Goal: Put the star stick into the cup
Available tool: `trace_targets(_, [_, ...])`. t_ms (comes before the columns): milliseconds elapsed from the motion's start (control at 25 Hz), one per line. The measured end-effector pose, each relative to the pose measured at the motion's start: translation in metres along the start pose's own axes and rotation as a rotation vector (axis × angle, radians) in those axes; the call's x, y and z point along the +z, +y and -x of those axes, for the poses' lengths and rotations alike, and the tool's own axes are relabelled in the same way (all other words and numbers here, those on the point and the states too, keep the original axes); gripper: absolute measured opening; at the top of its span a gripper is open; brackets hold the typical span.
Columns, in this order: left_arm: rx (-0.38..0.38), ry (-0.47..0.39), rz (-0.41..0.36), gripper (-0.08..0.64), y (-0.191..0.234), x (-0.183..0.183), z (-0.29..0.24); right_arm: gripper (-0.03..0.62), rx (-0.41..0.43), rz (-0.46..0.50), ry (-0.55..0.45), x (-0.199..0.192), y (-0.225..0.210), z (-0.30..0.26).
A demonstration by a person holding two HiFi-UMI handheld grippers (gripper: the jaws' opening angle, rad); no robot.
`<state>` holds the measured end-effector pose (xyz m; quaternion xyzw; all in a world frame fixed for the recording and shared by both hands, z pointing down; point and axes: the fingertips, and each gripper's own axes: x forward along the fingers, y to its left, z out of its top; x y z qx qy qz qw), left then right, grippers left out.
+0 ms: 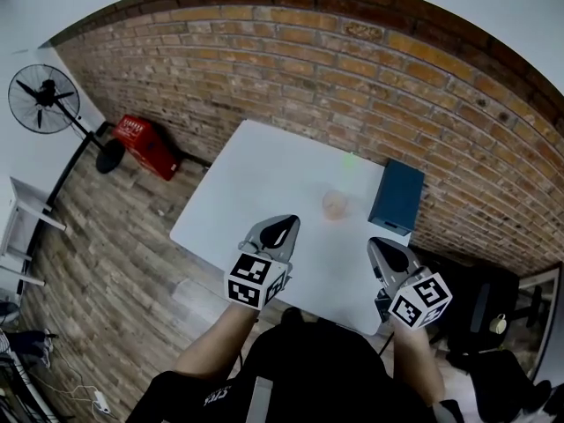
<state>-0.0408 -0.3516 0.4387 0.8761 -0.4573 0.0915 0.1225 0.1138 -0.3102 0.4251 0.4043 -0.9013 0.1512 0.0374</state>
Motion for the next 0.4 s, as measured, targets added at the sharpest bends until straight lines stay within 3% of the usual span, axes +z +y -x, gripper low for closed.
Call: trace_targets(400, [0.035,0.005,0.019,0.006,-0.0005,0.0008,-0.0015,-0.003,0.034,-0.033,-0.02,0.0009,-0.0043,0.0009])
